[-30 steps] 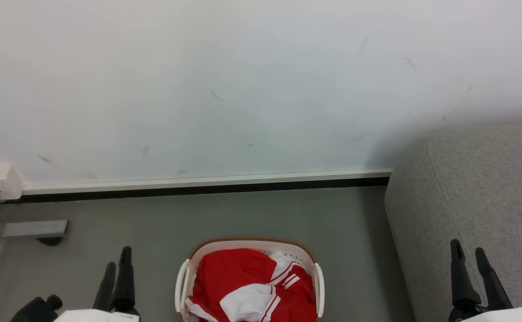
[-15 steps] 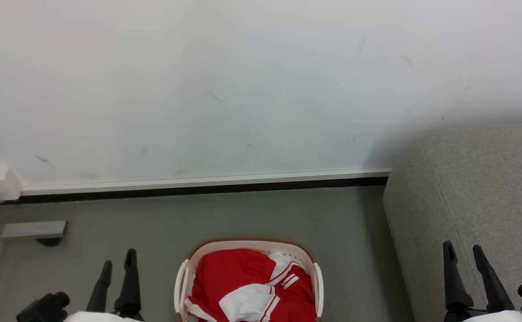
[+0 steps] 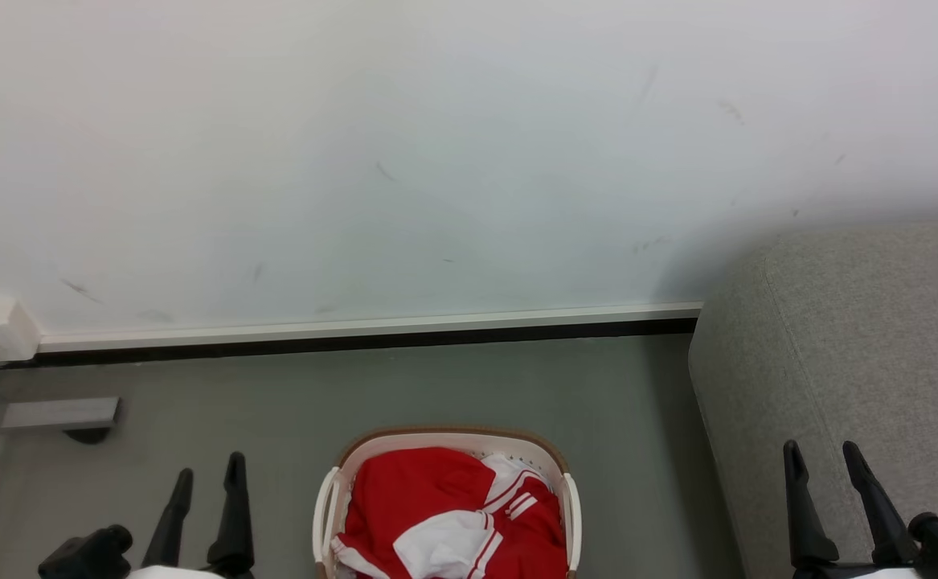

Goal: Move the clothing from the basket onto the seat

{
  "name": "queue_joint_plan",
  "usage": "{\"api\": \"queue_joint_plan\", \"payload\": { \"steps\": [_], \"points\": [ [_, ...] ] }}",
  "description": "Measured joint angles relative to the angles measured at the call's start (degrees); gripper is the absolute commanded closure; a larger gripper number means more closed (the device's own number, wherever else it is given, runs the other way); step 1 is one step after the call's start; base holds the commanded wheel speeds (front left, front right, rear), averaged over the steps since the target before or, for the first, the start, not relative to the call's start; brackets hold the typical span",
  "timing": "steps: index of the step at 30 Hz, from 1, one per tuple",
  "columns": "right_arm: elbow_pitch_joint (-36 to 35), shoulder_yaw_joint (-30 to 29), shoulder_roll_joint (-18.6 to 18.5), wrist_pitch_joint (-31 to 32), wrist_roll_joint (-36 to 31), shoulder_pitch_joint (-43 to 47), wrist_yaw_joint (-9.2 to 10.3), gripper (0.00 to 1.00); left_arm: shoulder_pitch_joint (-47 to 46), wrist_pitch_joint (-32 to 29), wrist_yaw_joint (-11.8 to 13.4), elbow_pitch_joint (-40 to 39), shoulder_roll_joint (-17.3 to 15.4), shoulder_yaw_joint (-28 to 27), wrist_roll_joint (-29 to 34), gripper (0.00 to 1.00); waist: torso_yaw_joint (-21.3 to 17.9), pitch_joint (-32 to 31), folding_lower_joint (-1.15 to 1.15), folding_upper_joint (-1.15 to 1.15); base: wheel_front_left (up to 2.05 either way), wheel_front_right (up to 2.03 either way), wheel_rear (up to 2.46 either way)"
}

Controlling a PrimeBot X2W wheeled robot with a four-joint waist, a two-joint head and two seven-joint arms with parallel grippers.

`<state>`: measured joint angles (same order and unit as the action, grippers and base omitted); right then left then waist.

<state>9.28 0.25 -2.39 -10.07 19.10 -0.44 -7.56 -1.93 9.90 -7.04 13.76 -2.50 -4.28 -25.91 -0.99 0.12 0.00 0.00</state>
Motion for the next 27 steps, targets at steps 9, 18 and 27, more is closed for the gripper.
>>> {"api": "queue_joint_plan", "payload": {
  "steps": [9, 18, 27],
  "points": [
    [0.46, 0.24, -0.05, -1.11, -5.48, 0.43, 0.00, 0.00, 0.03, 1.30, -0.05, -0.09, -0.02, -0.05, 4.77, 0.00, -0.04, 0.07, 0.00, 0.00, 0.00, 0.00, 0.00],
    [0.59, -0.26, -0.12, -2.19, -8.89, 0.58, 0.00, 0.00, 0.39, 2.30, -0.08, -0.09, -0.04, -0.20, 9.00, 0.00, -0.27, -0.12, 0.00, 0.00, 0.00, 0.00, 0.00],
    [0.99, -0.99, -0.19, -3.13, -9.92, 0.95, 0.00, 0.00, 0.90, 3.30, -0.22, 0.57, -0.08, 0.04, 12.47, 0.00, -0.23, -0.38, 0.00, 0.00, 0.00, 0.00, 0.00]
  ]
}}
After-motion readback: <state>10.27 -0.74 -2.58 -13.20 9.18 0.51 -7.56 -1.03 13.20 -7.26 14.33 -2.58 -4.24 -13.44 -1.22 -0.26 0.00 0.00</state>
